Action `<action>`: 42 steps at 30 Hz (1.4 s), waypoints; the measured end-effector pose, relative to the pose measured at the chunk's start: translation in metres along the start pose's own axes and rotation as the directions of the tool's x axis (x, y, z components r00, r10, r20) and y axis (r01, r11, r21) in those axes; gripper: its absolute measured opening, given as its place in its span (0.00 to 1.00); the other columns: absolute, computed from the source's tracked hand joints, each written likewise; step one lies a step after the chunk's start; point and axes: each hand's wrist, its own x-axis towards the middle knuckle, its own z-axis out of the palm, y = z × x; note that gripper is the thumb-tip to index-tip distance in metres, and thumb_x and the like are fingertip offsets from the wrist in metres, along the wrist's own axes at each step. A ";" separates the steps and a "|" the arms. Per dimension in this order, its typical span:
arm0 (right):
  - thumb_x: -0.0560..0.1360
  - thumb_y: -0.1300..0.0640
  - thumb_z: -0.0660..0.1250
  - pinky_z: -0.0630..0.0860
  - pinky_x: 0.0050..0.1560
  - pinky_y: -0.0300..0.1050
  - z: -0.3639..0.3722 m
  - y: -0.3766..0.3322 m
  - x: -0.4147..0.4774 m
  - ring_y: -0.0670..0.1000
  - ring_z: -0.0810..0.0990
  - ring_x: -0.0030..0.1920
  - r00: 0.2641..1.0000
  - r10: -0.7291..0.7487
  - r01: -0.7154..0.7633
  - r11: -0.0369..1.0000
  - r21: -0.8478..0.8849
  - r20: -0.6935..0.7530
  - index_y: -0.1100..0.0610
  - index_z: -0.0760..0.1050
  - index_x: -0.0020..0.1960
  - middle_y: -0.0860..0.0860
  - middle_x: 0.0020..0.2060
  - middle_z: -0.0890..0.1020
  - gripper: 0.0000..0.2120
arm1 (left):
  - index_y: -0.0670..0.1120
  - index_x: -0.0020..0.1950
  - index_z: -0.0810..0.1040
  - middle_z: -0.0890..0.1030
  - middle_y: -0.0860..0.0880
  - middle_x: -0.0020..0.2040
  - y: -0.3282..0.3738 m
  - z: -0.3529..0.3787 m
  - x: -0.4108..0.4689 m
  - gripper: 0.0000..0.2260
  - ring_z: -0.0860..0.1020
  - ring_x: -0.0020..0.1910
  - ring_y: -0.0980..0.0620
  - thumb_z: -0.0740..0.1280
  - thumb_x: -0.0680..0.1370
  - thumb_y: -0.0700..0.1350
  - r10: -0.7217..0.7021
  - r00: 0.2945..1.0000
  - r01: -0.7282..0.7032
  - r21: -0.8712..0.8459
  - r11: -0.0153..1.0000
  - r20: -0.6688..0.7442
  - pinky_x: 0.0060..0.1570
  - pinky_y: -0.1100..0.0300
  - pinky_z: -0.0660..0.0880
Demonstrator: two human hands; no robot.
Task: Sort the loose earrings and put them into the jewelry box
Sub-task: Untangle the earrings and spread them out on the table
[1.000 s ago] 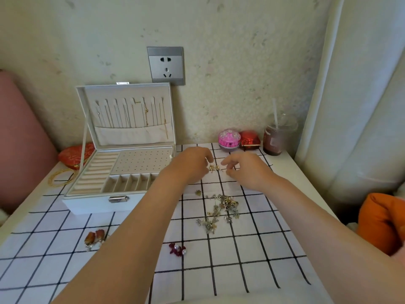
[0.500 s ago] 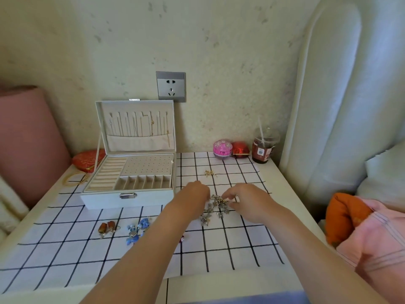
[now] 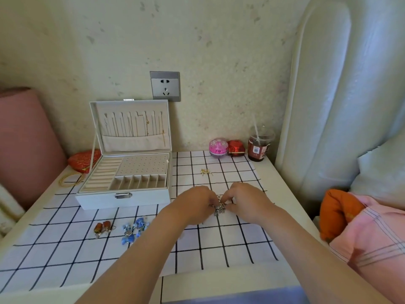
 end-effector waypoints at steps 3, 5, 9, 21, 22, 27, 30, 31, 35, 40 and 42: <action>0.77 0.51 0.69 0.70 0.45 0.40 0.000 0.001 0.002 0.47 0.78 0.48 1.000 0.010 -0.010 1.000 0.009 0.010 0.45 0.83 0.56 0.44 0.47 0.80 0.08 | 0.54 0.56 0.83 0.82 0.56 0.53 -0.003 -0.005 0.000 0.09 0.80 0.48 0.55 0.66 0.78 0.45 -0.020 0.995 0.025 -0.060 0.998 0.093 0.52 0.60 0.78; 0.77 0.51 0.70 0.73 0.47 0.40 -0.001 0.003 0.003 0.46 0.79 0.49 0.999 0.020 -0.022 0.998 0.051 0.025 0.46 0.83 0.54 0.43 0.48 0.81 0.07 | 0.55 0.55 0.82 0.82 0.59 0.53 -0.007 -0.007 -0.001 0.08 0.78 0.47 0.58 0.68 0.78 0.46 -0.014 0.996 0.020 -0.074 0.997 0.088 0.50 0.63 0.75; 0.77 0.52 0.70 0.77 0.53 0.45 -0.006 0.010 0.006 0.44 0.80 0.48 0.998 0.045 -0.052 0.984 0.171 0.047 0.47 0.85 0.51 0.42 0.48 0.84 0.05 | 0.54 0.56 0.81 0.82 0.59 0.51 -0.013 -0.011 0.000 0.08 0.77 0.44 0.61 0.67 0.79 0.46 -0.020 0.999 0.016 -0.154 0.988 -0.027 0.41 0.70 0.71; 0.78 0.54 0.69 0.71 0.32 0.36 -0.016 0.003 0.010 0.46 0.78 0.33 0.985 0.155 -0.164 0.730 0.663 0.072 0.53 0.85 0.47 0.45 0.40 0.86 0.06 | 0.49 0.54 0.80 0.85 0.52 0.42 -0.006 -0.013 0.006 0.08 0.84 0.39 0.53 0.72 0.76 0.44 -0.147 0.986 0.065 -0.637 0.768 -0.076 0.42 0.56 0.80; 0.78 0.54 0.69 0.71 0.31 0.37 -0.016 0.001 0.010 0.46 0.78 0.33 0.985 0.153 -0.166 0.710 0.684 0.080 0.53 0.85 0.47 0.46 0.40 0.86 0.06 | 0.48 0.53 0.81 0.85 0.52 0.40 -0.007 -0.014 0.006 0.07 0.83 0.37 0.54 0.73 0.76 0.44 -0.162 0.983 0.065 -0.656 0.752 -0.088 0.42 0.53 0.81; 0.79 0.54 0.69 0.75 0.37 0.38 -0.016 -0.006 0.015 0.47 0.81 0.37 0.989 0.132 -0.143 0.744 0.653 0.066 0.52 0.84 0.49 0.48 0.43 0.86 0.05 | 0.46 0.50 0.83 0.84 0.49 0.39 -0.014 -0.017 0.007 0.04 0.81 0.34 0.56 0.72 0.77 0.43 -0.175 0.976 0.051 -0.646 0.761 -0.130 0.41 0.50 0.82; 0.78 0.53 0.70 0.75 0.49 0.41 -0.013 -0.008 0.019 0.45 0.82 0.47 0.995 0.096 -0.097 0.803 0.588 0.033 0.51 0.84 0.49 0.46 0.44 0.86 0.05 | 0.49 0.48 0.82 0.83 0.53 0.38 -0.018 -0.018 0.008 0.04 0.80 0.31 0.60 0.74 0.75 0.46 -0.153 0.969 0.028 -0.535 0.844 -0.192 0.38 0.57 0.81; 0.78 0.51 0.70 0.75 0.52 0.42 -0.012 -0.008 0.020 0.43 0.82 0.48 0.996 0.088 -0.090 0.816 0.571 0.032 0.49 0.85 0.49 0.45 0.44 0.86 0.05 | 0.49 0.47 0.81 0.84 0.52 0.39 -0.019 -0.018 0.008 0.05 0.80 0.32 0.59 0.75 0.74 0.46 -0.148 0.969 0.025 -0.516 0.856 -0.200 0.37 0.58 0.81; 0.76 0.43 0.69 0.70 0.61 0.50 -0.009 -0.006 0.027 0.40 0.79 0.51 0.997 0.079 -0.079 0.933 0.351 0.013 0.40 0.83 0.47 0.35 0.43 0.83 0.04 | 0.51 0.44 0.80 0.83 0.52 0.40 -0.027 -0.017 0.009 0.02 0.81 0.37 0.54 0.72 0.76 0.46 -0.113 0.970 0.027 -0.362 0.932 -0.217 0.39 0.57 0.79; 0.74 0.53 0.74 0.71 0.46 0.39 -0.009 -0.004 0.022 0.40 0.76 0.43 0.994 -0.002 -0.016 0.986 0.165 0.111 0.41 0.83 0.50 0.39 0.45 0.81 0.08 | 0.53 0.45 0.80 0.81 0.57 0.44 -0.035 -0.021 0.008 0.02 0.75 0.40 0.61 0.70 0.77 0.49 -0.083 0.962 0.015 -0.254 0.967 -0.261 0.41 0.64 0.71; 0.72 0.54 0.76 0.75 0.45 0.40 -0.006 -0.006 0.023 0.42 0.78 0.44 0.989 -0.012 -0.013 0.986 0.166 0.149 0.44 0.84 0.52 0.41 0.45 0.82 0.10 | 0.53 0.46 0.80 0.80 0.58 0.45 -0.036 -0.024 0.008 0.02 0.74 0.40 0.62 0.69 0.78 0.49 -0.075 0.960 0.017 -0.214 0.977 -0.268 0.42 0.64 0.71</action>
